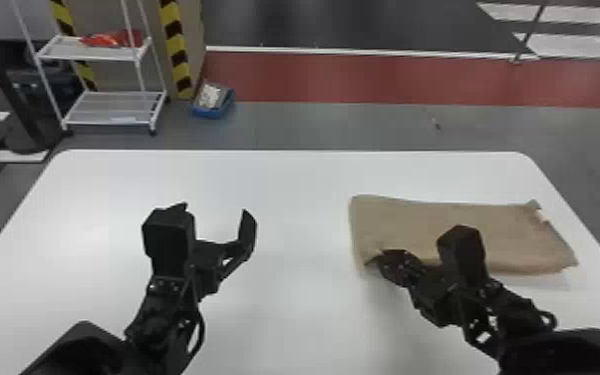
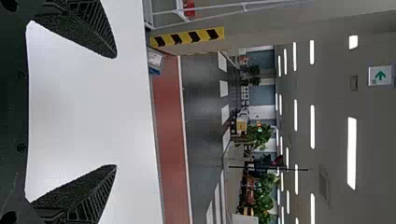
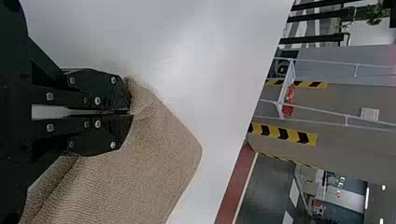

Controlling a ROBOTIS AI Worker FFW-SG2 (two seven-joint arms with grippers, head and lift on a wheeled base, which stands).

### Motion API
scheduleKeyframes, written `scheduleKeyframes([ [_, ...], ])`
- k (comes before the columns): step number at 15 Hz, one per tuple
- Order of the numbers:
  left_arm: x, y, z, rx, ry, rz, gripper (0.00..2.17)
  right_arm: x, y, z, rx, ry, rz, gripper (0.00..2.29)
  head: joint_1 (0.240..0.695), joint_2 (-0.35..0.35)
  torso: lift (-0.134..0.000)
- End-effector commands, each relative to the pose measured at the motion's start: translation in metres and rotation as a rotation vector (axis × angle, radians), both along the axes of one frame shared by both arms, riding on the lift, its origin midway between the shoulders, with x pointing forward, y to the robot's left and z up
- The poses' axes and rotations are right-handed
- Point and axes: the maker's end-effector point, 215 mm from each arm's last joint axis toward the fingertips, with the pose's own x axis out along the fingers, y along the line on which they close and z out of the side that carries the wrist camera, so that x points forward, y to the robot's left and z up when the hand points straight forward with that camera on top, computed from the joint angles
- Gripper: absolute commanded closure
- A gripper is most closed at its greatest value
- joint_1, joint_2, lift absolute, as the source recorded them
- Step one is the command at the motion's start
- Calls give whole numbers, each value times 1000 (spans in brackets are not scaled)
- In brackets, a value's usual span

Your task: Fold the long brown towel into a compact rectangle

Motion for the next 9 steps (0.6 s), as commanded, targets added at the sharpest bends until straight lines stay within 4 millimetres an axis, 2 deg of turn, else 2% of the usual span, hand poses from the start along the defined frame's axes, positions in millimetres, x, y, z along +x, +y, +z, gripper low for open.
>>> scheduleKeyframes([
  [1, 1, 0, 0, 0, 0, 1, 36, 4, 4, 10, 26, -33, 9, 1480, 695, -49, -125],
  [3, 4, 1, -2, 6, 3, 2, 36, 7, 11, 22, 56, -71, 20, 1480, 695, -46, -125],
  [6, 8, 2, -3, 10, 3, 3, 36, 22, 27, 51, 92, -146, 41, 1480, 695, -34, -125],
  [7, 10, 2, -2, 9, 2, 4, 36, 27, 39, 64, 115, -178, 67, 1480, 695, -29, -125],
  [9, 13, 6, -2, 11, 2, 11, 36, 31, 66, 72, 165, -192, 119, 1480, 695, -16, -125],
])
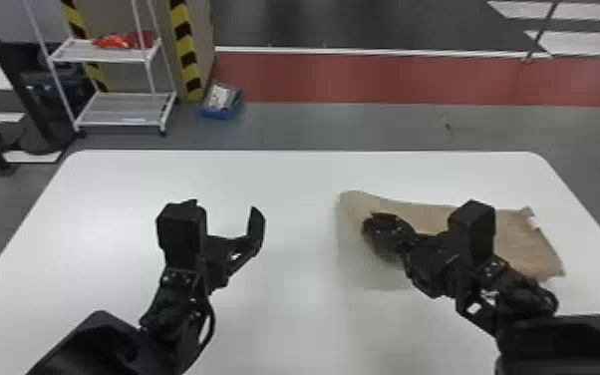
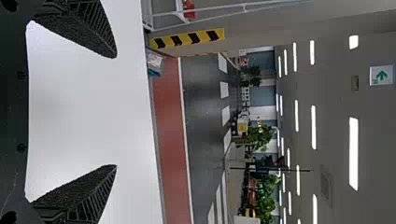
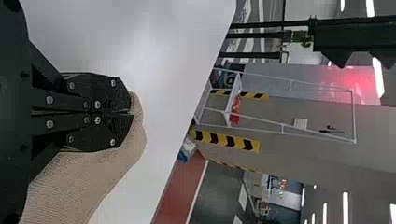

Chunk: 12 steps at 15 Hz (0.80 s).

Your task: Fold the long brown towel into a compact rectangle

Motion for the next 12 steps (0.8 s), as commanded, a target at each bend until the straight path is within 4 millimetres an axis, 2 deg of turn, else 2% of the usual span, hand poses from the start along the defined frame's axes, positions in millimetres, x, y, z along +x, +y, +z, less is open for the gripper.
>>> scheduleKeyframes([
  [1, 4, 7, 0, 2, 0, 12, 36, 0, 39, 7, 41, -15, 82, 1480, 695, 5, -125],
  [5, 7, 19, -4, 0, 5, 29, 36, -23, 103, 2, 33, -9, 211, 1480, 695, 70, -125],
  [6, 8, 19, -3, -6, 2, 30, 36, -33, 117, -2, 25, 1, 243, 1480, 695, 106, -125],
  [9, 9, 17, -3, -8, 3, 27, 36, -45, 124, -15, 9, 22, 263, 1477, 695, 150, -125],
  [10, 11, 16, -4, -8, 4, 25, 36, -45, 124, -22, 2, 30, 256, 1362, 695, 161, -125],
  [11, 11, 15, -4, -8, 4, 23, 36, -43, 121, -22, -1, 13, 237, 802, 695, 163, -125],
  [12, 10, 13, -4, -8, 5, 20, 36, -40, 118, -13, -3, -39, 225, 33, 695, 163, -125],
])
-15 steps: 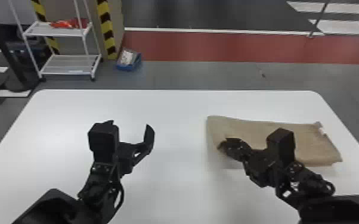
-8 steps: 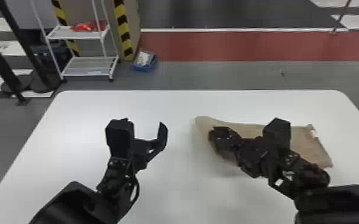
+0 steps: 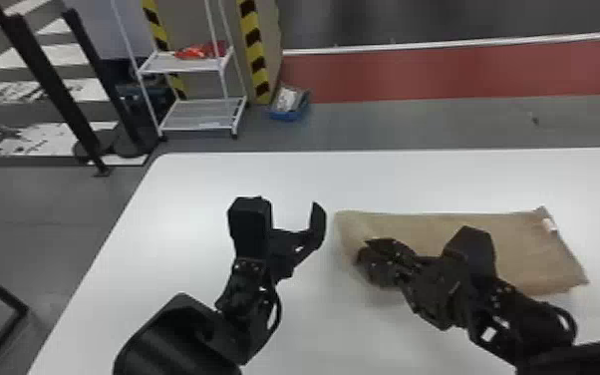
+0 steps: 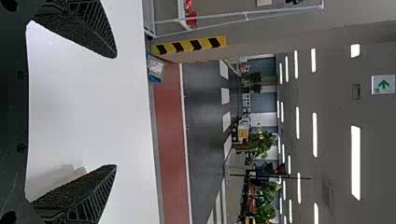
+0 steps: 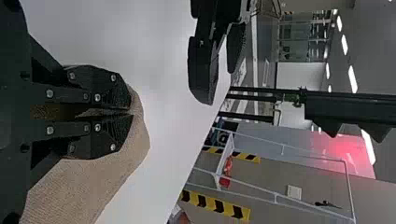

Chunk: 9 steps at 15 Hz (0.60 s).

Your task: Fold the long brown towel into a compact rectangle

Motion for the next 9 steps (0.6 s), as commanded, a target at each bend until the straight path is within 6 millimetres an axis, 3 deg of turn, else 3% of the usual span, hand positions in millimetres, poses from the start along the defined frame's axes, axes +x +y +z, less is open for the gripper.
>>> scheduleKeyframes([
  [1, -1, -3, -1, -2, 2, -5, 36, 2, -11, 12, 16, -66, -22, -2, 695, 159, -125],
  [5, -5, -11, -1, -5, 2, -18, 36, 1, -58, 53, 103, -115, -78, 46, 695, 128, -125],
  [9, -12, -33, -1, -14, 5, -54, 36, 4, -145, 75, 172, -115, -185, 46, 695, 48, -125],
])
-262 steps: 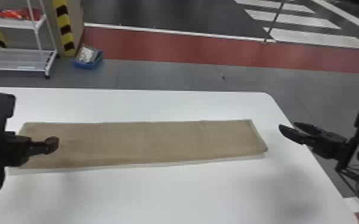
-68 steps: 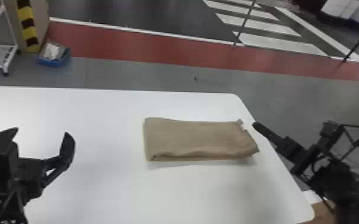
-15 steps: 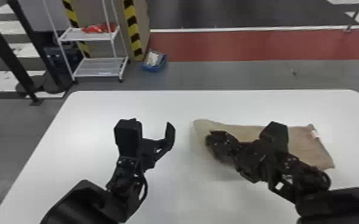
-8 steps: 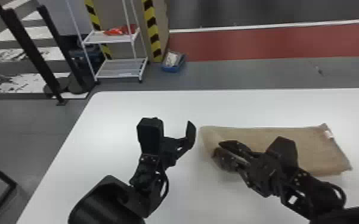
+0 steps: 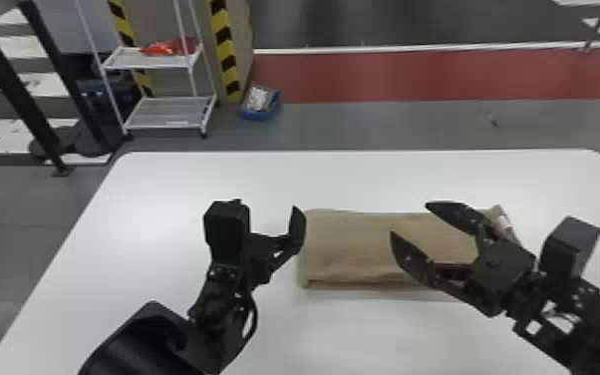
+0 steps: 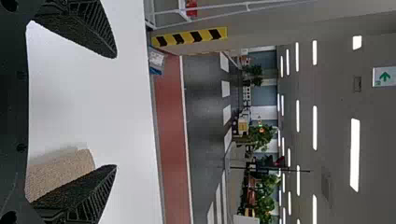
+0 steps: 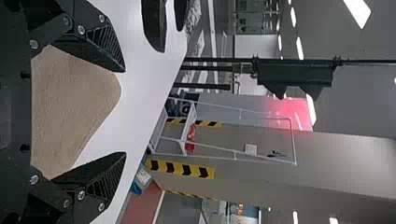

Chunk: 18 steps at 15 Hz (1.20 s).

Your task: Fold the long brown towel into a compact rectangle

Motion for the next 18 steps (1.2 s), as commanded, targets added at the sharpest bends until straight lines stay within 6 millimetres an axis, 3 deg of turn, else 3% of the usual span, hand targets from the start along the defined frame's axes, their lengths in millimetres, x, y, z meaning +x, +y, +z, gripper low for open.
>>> scheduleKeyframes([
  [1, -9, -26, 0, -12, 0, -42, 36, 6, -63, 5, 10, 2, -115, 39, 695, 20, -125],
  [4, -11, -74, 6, -49, -11, -109, 215, 13, -158, -1, 41, 66, -293, 60, 695, -85, -125],
  [5, -9, -87, 2, -48, -3, -128, 205, 14, -195, -11, 87, 127, -361, 63, 695, -129, -125],
  [7, -6, -119, -11, -55, 23, -195, 255, 14, -244, -24, 155, 234, -428, 60, 695, -255, -125],
  [9, -1, -133, -20, -61, 44, -203, 785, 10, -272, -33, 241, 337, -469, 60, 695, -331, -125],
  [12, -1, -139, -41, -28, 107, -223, 1777, 5, -272, -41, 305, 406, -473, 66, 695, -350, -125],
  [14, -8, -136, -64, 3, 184, -238, 1895, 8, -265, -47, 329, 452, -472, 70, 695, -350, -125],
  [18, -11, -131, -83, 26, 237, -250, 1895, 8, -231, -89, 363, 695, -506, 113, 695, -350, -125],
])
